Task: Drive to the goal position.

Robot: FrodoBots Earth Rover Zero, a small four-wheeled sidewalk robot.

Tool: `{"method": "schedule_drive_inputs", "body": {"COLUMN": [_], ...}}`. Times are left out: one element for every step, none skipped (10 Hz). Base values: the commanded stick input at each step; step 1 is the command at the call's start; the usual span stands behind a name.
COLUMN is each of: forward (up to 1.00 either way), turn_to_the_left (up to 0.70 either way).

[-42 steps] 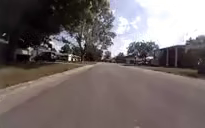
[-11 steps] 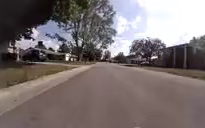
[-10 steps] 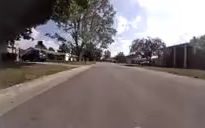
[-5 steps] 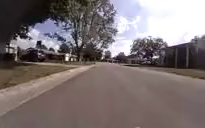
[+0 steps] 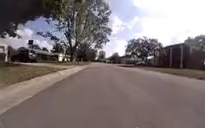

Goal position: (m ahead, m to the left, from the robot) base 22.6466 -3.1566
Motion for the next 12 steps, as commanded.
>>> {"method": "schedule_drive_inputs", "body": {"forward": [1.00,1.00,1.00,1.00,1.00,1.00,1.00,1.00,1.00,1.00,1.00,1.00], "turn_to_the_left": [0.00,0.00,0.00,0.00,0.00,0.00,0.00,0.00,0.00,0.00,0.00,0.00]}}
